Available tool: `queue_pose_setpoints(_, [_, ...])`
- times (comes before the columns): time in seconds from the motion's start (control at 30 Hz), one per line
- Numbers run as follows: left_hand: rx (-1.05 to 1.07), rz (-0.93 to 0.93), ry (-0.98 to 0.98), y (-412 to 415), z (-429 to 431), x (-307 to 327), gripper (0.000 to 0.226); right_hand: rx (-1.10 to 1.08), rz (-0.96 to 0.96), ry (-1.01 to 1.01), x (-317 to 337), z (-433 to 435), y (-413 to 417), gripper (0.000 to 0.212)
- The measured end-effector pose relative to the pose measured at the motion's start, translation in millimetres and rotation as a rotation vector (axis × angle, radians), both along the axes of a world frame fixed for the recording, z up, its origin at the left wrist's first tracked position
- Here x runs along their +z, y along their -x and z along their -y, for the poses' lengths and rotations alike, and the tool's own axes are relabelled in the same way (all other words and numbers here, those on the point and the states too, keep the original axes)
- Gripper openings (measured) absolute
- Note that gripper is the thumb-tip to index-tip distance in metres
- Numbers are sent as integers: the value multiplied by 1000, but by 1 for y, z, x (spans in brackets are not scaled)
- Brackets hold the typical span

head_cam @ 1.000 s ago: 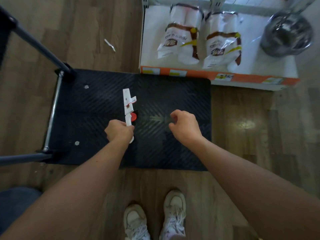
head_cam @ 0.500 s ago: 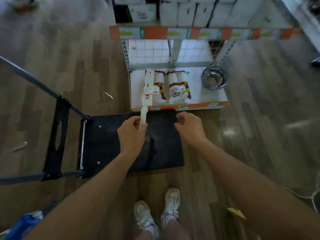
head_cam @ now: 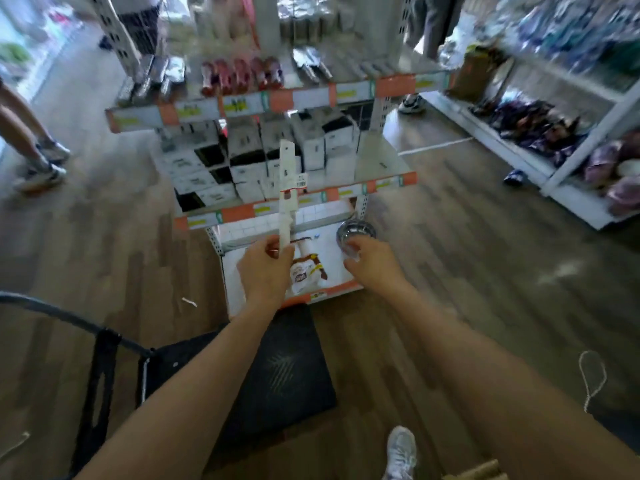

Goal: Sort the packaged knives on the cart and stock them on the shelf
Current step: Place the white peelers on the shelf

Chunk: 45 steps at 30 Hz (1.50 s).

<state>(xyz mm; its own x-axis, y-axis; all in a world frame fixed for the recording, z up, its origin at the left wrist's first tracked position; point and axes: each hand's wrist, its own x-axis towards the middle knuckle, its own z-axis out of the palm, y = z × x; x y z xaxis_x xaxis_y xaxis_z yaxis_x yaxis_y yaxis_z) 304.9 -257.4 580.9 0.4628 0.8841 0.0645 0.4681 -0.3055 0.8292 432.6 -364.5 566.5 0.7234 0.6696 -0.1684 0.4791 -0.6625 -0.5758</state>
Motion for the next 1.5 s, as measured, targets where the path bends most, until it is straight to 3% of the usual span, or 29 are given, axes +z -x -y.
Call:
queue_pose_setpoints(0.23, [55, 127, -66, -133, 36, 51, 32, 36, 143, -36, 57, 32, -135, 38])
queue_pose_setpoints(0.5, [64, 113, -75, -243, 57, 88, 31, 70, 220, -72, 103, 53, -249, 41])
queue_pose_setpoints(1.1, [63, 80, -48, -479, -58, 108, 24, 95, 222, -97, 130, -69, -459, 36])
queue_pose_setpoints(1.5, [165, -73, 49, -560, -78, 103, 16, 199, 142, -62, 121, -125, -536, 37])
